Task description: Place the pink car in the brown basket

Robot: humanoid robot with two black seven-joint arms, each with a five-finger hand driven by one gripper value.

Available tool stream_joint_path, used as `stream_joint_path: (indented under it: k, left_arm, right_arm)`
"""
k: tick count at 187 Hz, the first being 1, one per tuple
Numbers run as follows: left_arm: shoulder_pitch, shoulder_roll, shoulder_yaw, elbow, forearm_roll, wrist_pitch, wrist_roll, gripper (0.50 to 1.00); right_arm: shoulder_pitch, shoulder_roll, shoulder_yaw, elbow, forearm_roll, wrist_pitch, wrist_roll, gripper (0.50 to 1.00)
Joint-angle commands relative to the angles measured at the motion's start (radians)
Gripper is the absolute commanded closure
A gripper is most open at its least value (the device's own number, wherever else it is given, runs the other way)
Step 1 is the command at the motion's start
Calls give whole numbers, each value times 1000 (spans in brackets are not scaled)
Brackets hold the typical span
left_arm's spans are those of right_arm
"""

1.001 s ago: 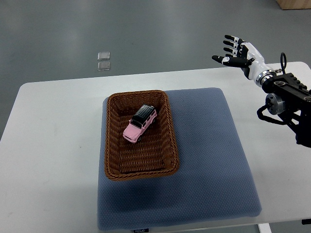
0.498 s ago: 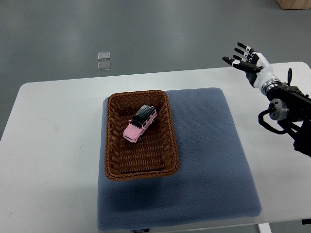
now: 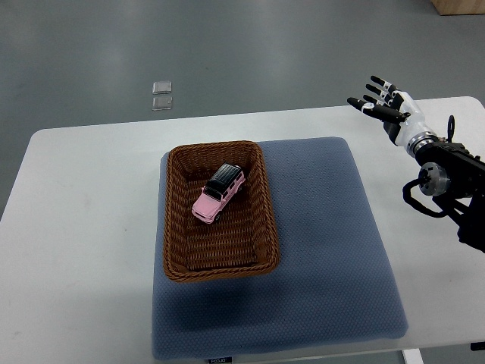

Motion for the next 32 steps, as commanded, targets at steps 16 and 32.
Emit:
stream_joint_path:
  k: [16,32]
  left_arm:
    - [0,0,0,0,0,0,0,500]
    - [0,0,0,0,0,0,0,500]
  right_arm:
    - [-2,0,0,2,0,4,0,587]
    - [-2,1,0,2,0,7,0,587]
